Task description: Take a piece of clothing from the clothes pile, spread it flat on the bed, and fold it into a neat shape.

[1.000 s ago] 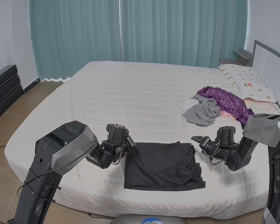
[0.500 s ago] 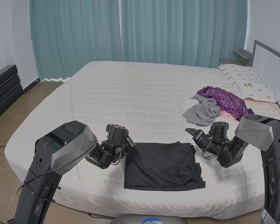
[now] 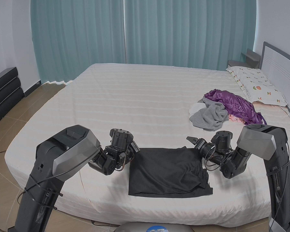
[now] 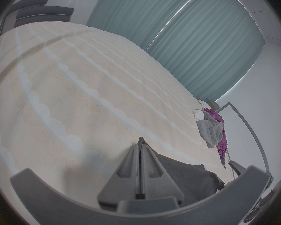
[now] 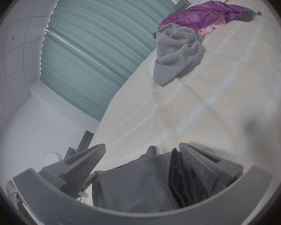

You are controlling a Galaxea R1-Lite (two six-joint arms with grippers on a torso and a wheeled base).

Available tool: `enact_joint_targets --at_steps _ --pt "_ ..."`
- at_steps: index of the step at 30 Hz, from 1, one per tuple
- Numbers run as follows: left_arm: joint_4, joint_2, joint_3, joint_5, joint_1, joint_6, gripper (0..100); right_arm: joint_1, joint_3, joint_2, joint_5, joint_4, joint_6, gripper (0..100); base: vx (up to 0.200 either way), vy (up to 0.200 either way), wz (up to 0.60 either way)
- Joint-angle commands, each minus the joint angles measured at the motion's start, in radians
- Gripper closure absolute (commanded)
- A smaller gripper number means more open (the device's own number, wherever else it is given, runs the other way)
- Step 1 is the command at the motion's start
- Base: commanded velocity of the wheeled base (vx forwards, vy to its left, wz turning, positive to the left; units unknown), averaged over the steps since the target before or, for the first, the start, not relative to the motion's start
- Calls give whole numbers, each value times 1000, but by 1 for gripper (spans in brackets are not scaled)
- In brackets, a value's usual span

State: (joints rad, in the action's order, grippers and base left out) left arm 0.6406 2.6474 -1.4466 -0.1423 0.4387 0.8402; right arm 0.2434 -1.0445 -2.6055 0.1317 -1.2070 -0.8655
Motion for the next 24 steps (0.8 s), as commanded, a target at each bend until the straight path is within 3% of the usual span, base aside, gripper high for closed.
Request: enact_joint_targets --at_steps 1,5,6,24 --pt "1 -3 0 0 0 0 100 2 1 -18 0 1 5 0 0 0 0" --pt "1 -3 0 0 0 0 100 2 0 -18 0 11 5 0 0 0 0" --pt "1 -3 0 0 0 0 100 2 -2 -18 0 12 5 100 0 0 0" --pt "1 -3 2 0 0 0 100 -38 -26 -22 -37 29 34 100 0 0 0"
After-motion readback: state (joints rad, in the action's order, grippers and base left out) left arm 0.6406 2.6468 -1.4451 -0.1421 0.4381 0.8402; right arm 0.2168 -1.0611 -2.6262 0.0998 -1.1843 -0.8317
